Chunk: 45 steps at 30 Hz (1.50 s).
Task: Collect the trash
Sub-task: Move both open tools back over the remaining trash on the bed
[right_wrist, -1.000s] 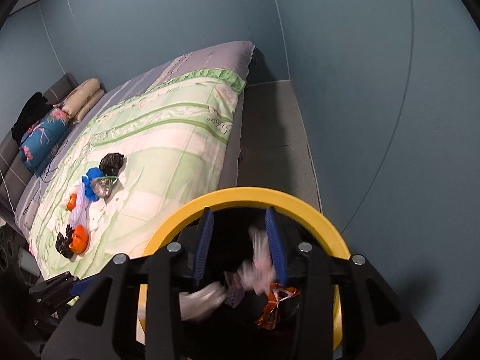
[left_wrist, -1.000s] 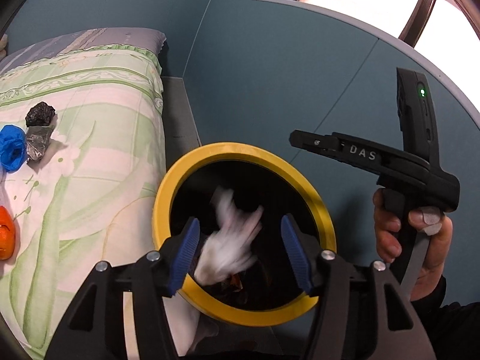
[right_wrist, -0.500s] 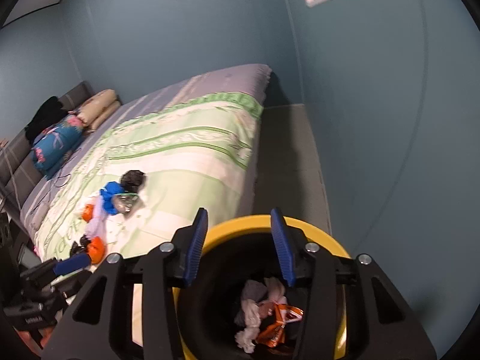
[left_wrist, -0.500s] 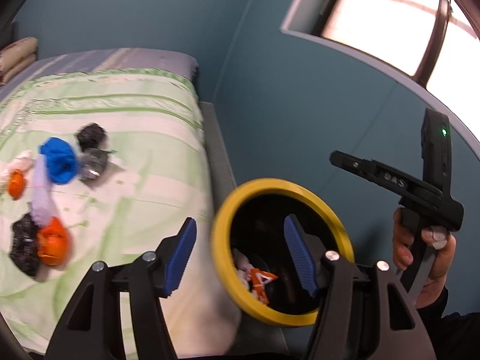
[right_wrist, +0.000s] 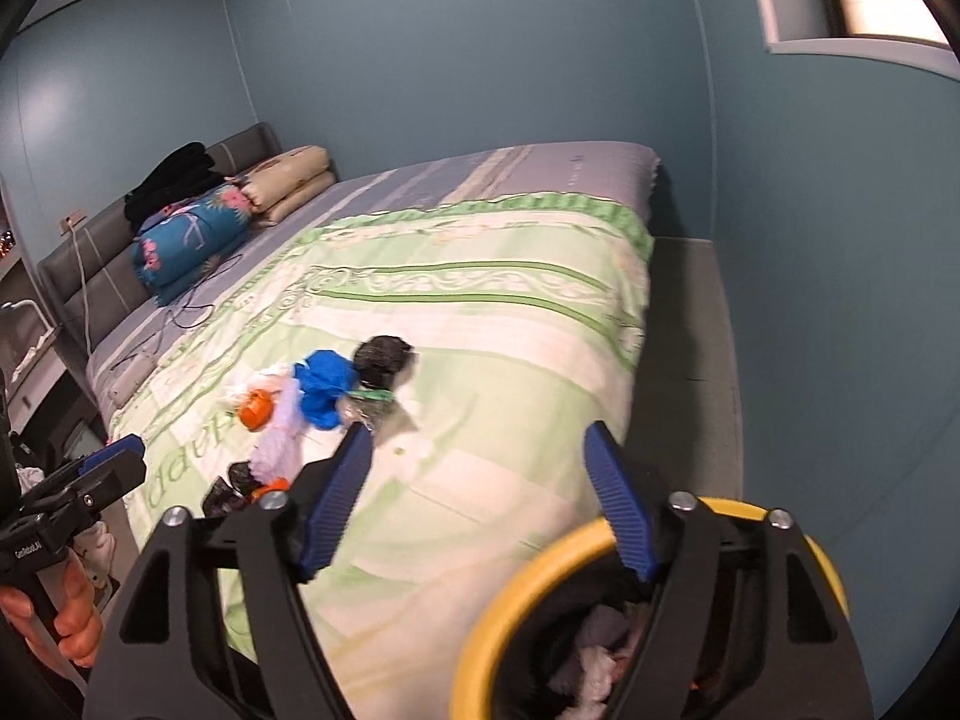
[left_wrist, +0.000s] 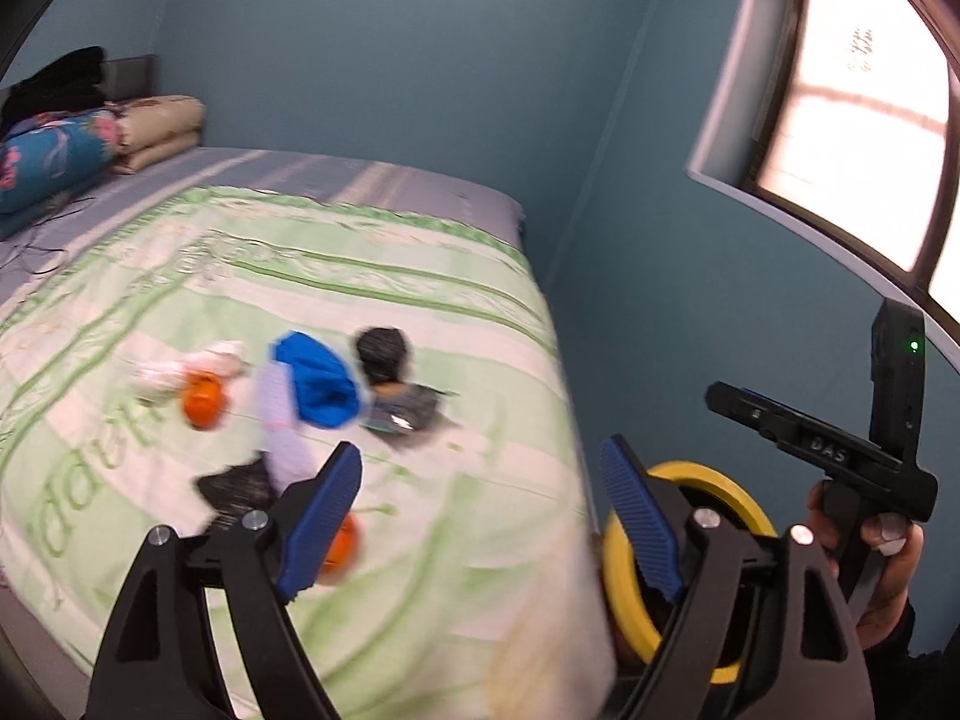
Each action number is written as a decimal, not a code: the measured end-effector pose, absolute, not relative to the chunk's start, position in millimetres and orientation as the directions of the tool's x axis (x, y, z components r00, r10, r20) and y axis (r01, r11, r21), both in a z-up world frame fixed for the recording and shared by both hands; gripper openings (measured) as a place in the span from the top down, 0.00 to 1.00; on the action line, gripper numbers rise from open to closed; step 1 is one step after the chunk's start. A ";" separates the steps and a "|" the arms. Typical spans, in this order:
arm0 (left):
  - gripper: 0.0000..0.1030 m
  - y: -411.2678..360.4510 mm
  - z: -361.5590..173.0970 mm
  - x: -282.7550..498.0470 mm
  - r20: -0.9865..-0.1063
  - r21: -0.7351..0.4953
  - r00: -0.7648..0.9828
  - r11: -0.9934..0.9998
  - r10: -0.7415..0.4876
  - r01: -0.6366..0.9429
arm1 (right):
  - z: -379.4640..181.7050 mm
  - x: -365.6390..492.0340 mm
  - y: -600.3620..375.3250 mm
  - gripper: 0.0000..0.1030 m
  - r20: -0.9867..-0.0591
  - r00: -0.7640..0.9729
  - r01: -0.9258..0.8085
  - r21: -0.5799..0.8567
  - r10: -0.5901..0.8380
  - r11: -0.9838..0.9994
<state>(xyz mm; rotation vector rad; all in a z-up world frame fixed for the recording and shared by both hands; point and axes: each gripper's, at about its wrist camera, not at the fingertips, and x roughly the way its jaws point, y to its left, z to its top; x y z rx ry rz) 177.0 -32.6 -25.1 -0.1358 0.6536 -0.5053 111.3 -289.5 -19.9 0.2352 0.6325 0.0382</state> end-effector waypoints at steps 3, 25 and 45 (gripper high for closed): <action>0.18 -11.0 -26.7 184.5 -0.539 -0.263 0.714 0.894 -0.447 0.362 | -19.1 128.6 -274.4 0.25 -0.583 0.802 0.011 0.235 0.131 0.972; 0.14 82.7 -111.1 233.3 -0.660 -0.300 0.685 0.944 -0.310 0.138 | -59.3 226.3 -188.3 0.12 -0.633 0.756 -0.145 0.087 0.167 0.986; 0.14 75.9 -177.4 266.1 -0.752 -0.314 0.567 0.939 -0.336 0.139 | -123.7 283.1 -172.1 0.11 -0.769 0.624 -0.156 0.053 0.140 0.986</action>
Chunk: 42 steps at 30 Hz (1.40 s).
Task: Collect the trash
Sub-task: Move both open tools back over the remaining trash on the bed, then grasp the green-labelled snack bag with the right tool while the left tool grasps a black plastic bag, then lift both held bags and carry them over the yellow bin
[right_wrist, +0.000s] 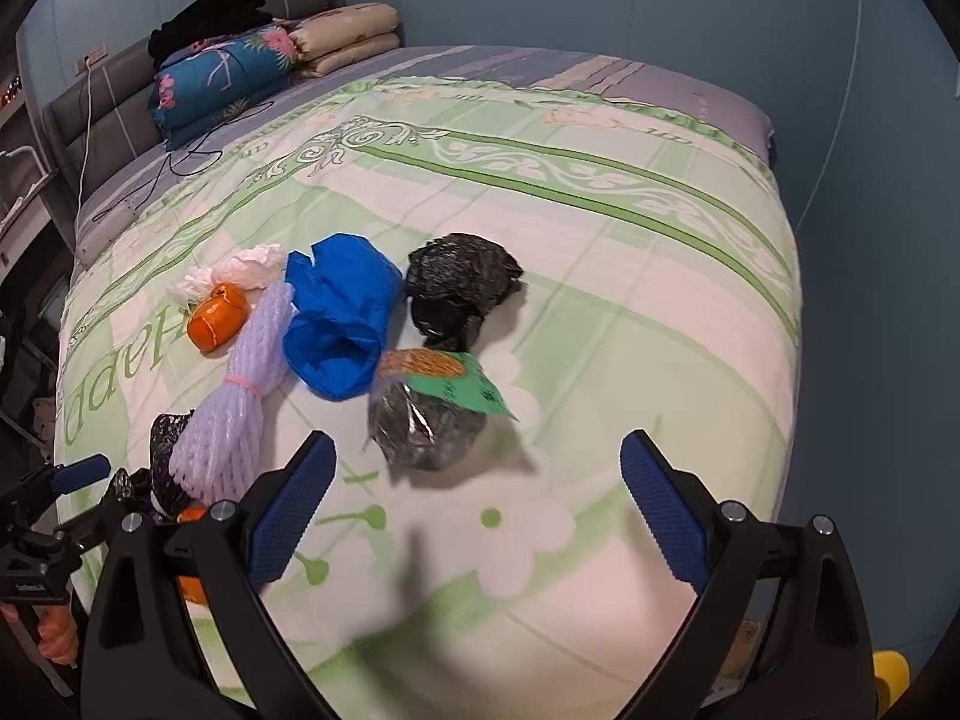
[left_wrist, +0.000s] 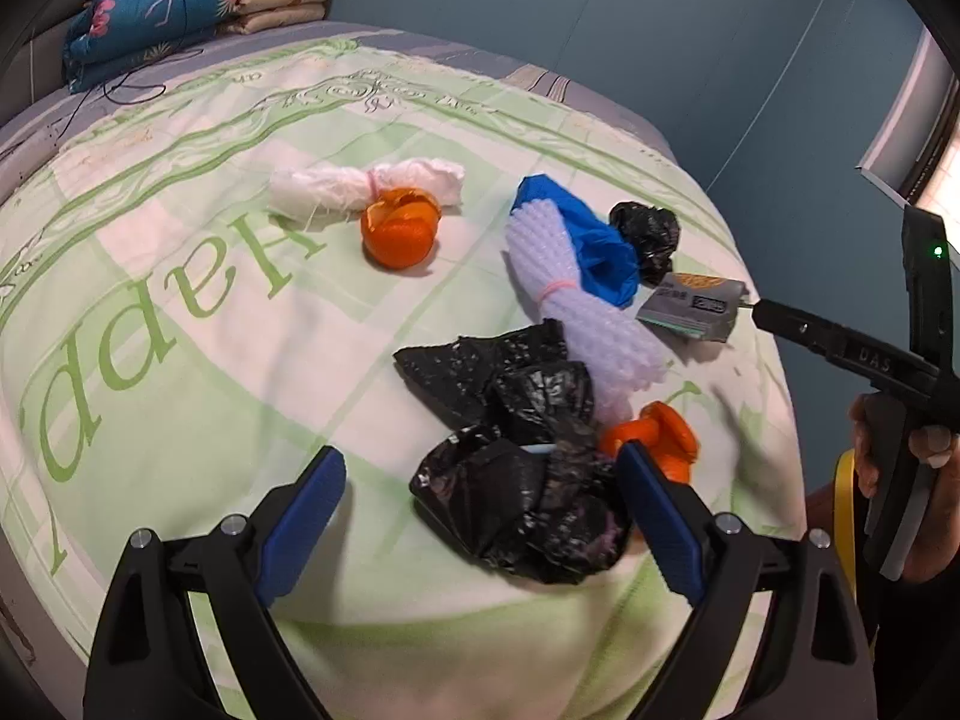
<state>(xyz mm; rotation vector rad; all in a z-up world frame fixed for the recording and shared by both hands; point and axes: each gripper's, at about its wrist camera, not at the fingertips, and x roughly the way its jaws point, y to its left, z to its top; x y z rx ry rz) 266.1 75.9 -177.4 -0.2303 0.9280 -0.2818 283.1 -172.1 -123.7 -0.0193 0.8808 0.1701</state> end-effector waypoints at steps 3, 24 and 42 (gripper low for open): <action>0.14 76.9 -181.5 270.1 -0.754 -0.332 0.558 0.934 -0.346 0.129 | -126.1 290.0 -166.3 0.11 -0.777 0.612 -0.167 0.059 0.150 0.984; 0.52 48.4 -189.5 280.1 -0.777 -0.276 0.531 0.941 -0.339 0.197 | -156.3 320.7 -143.9 0.21 -0.815 0.570 -0.167 0.007 0.102 0.986; 0.72 73.4 -160.7 261.0 -0.730 -0.273 0.600 0.945 -0.327 0.182 | -137.5 294.3 -140.3 0.82 -0.792 0.604 -0.182 -0.027 0.090 0.983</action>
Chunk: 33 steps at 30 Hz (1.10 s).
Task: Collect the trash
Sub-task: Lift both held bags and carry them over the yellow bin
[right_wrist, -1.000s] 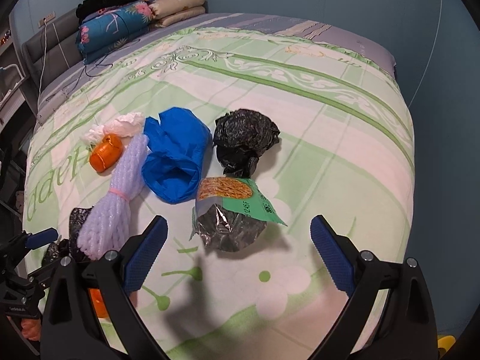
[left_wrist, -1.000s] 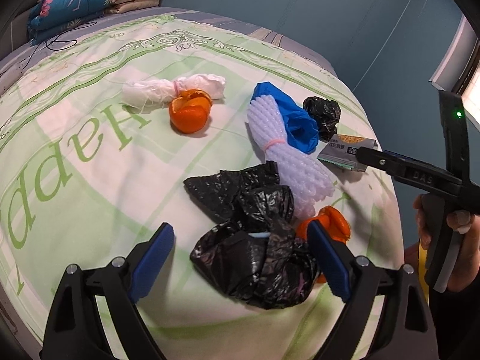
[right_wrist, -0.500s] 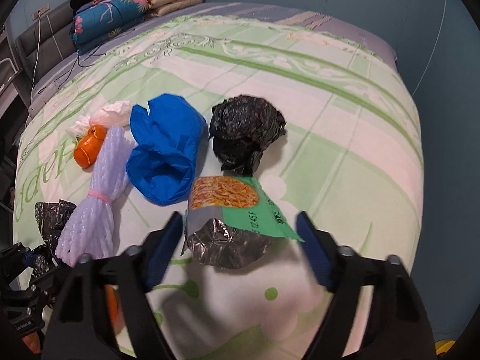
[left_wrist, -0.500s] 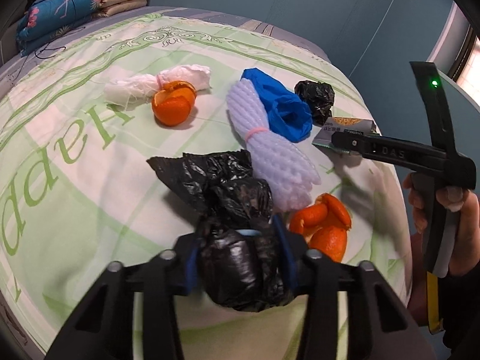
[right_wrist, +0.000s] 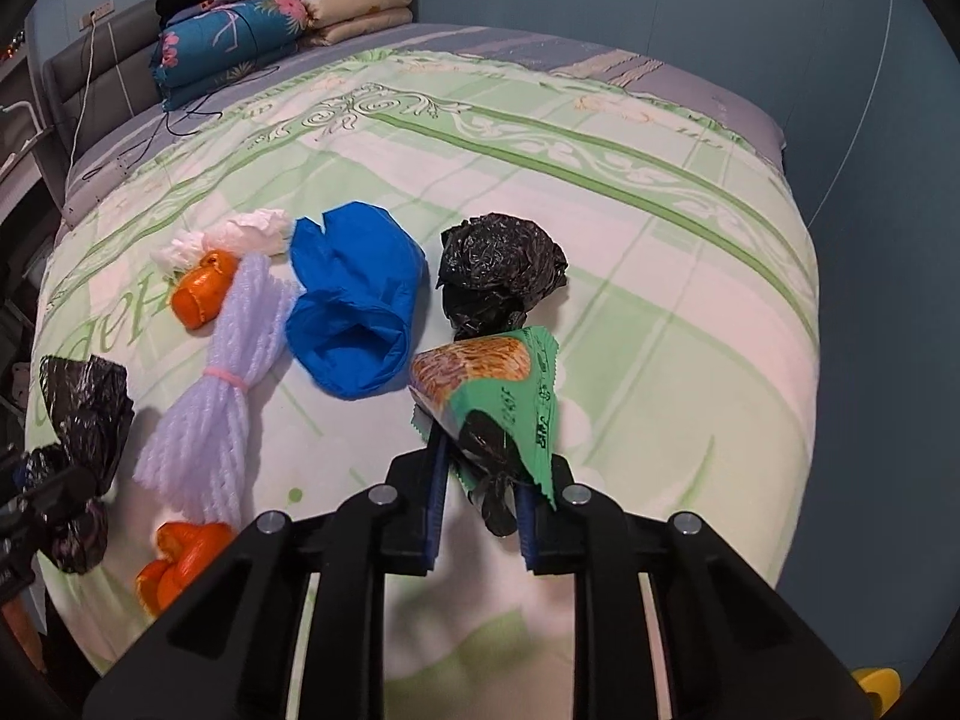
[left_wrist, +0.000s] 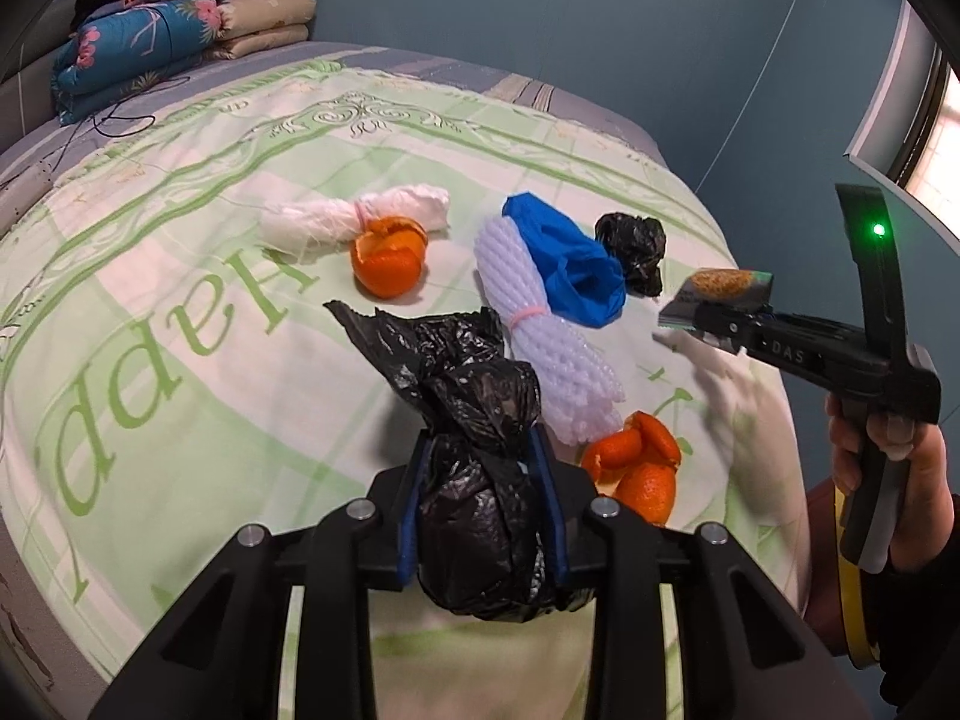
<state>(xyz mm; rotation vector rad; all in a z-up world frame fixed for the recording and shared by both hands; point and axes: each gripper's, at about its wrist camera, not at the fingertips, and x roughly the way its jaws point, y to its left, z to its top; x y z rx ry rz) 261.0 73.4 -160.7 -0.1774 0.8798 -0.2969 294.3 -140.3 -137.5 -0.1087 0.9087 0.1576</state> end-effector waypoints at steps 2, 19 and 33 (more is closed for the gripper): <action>0.72 75.3 -157.1 256.9 -0.726 -0.271 0.606 0.945 -0.325 0.181 | -131.2 286.7 -141.0 0.82 -0.785 0.611 -0.188 -0.019 0.102 0.982; 0.72 71.7 -114.9 208.6 -0.665 -0.274 0.661 0.937 -0.347 0.217 | -69.4 202.8 -143.9 0.82 -0.724 0.647 -0.279 0.067 0.239 0.958; 0.71 39.4 -77.8 173.2 -0.615 -0.260 0.681 0.918 -0.397 0.300 | -51.4 154.7 -166.7 0.82 -0.694 0.665 -0.281 0.110 0.276 0.954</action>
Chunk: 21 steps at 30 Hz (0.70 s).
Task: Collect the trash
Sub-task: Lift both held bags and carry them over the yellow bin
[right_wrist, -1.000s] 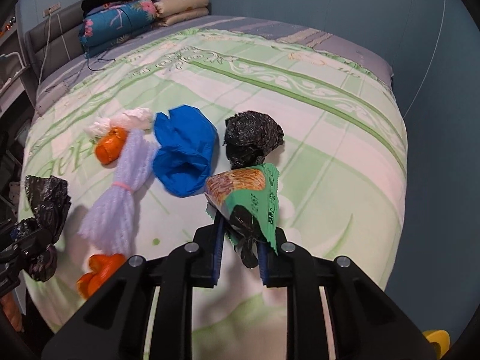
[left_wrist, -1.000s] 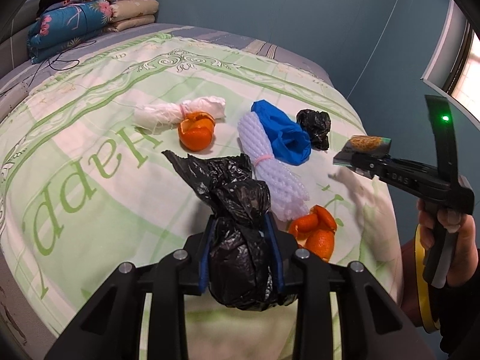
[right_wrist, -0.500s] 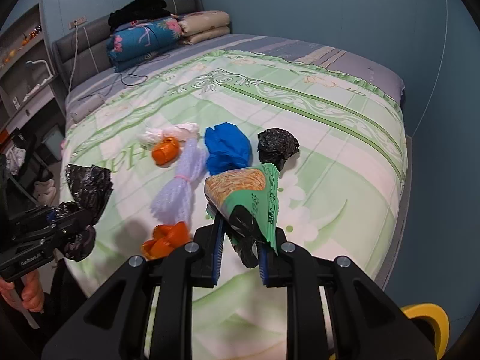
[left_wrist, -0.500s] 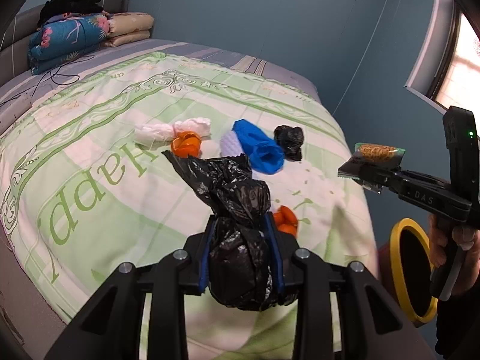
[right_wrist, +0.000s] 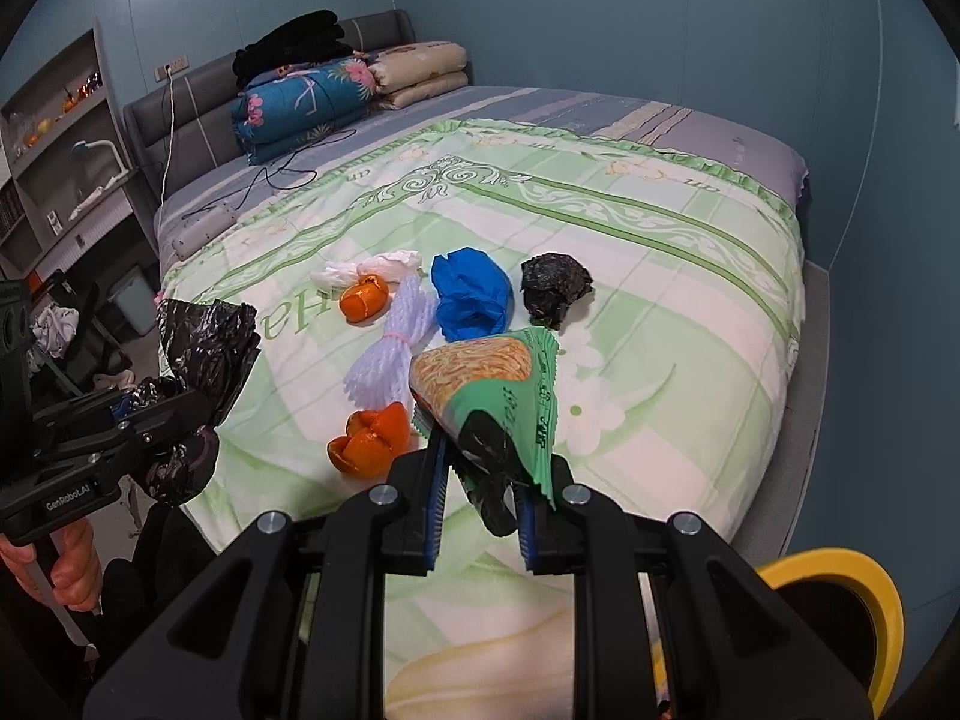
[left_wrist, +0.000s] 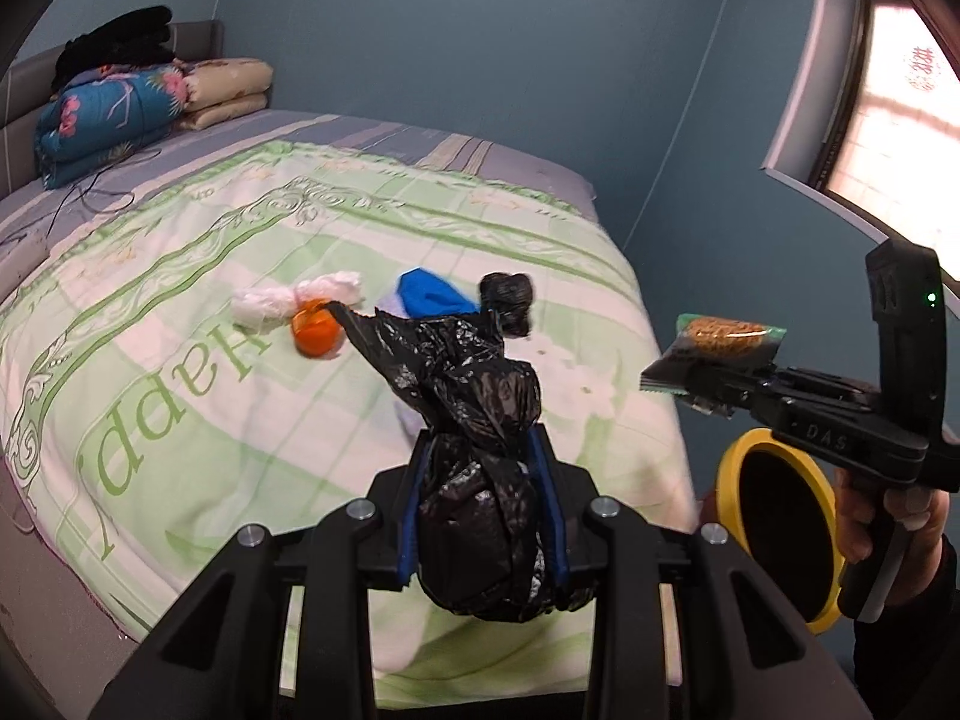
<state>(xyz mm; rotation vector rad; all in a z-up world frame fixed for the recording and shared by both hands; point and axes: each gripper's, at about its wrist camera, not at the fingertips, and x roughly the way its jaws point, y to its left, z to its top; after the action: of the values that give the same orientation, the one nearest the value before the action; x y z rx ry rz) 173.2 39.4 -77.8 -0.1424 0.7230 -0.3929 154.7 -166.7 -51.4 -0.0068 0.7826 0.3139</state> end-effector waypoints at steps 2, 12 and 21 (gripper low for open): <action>0.72 33.7 -72.7 167.7 -0.607 -0.260 0.681 0.912 -0.410 0.317 | -47.2 147.8 -173.1 0.82 -0.684 0.677 -0.271 0.112 0.272 0.956; 0.71 2.7 -44.9 143.3 -0.567 -0.244 0.681 0.884 -0.463 0.398 | -28.1 115.9 -206.9 0.82 -0.633 0.735 -0.213 0.123 0.241 0.969; 0.71 -28.1 -24.4 127.3 -0.530 -0.228 0.667 0.846 -0.523 0.482 | -21.6 97.0 -237.2 0.82 -0.610 0.768 -0.144 0.132 0.194 0.981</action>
<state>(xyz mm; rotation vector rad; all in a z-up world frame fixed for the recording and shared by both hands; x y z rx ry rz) 127.3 -28.1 -24.4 -0.0706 0.6204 -0.5679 97.0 -237.2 -21.6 0.0790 0.6706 0.1837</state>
